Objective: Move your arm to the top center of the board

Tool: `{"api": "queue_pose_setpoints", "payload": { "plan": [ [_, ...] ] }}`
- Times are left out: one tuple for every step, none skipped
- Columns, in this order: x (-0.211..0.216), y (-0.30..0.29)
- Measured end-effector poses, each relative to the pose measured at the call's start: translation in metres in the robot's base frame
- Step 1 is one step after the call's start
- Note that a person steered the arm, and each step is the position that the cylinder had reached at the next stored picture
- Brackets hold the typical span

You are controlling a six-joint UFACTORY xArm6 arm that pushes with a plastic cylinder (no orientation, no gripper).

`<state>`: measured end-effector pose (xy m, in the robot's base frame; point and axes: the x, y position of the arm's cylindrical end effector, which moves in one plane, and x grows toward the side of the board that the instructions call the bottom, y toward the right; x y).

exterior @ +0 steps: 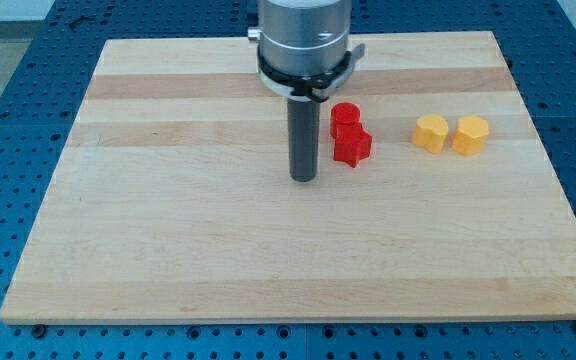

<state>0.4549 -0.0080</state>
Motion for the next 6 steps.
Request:
{"api": "queue_pose_setpoints", "payload": {
  "plan": [
    [-0.020,-0.024],
    [-0.061,-0.030],
    [-0.099,-0.052],
    [-0.125,-0.105],
    [-0.175,-0.127],
    [-0.236,-0.100]
  ]
}}
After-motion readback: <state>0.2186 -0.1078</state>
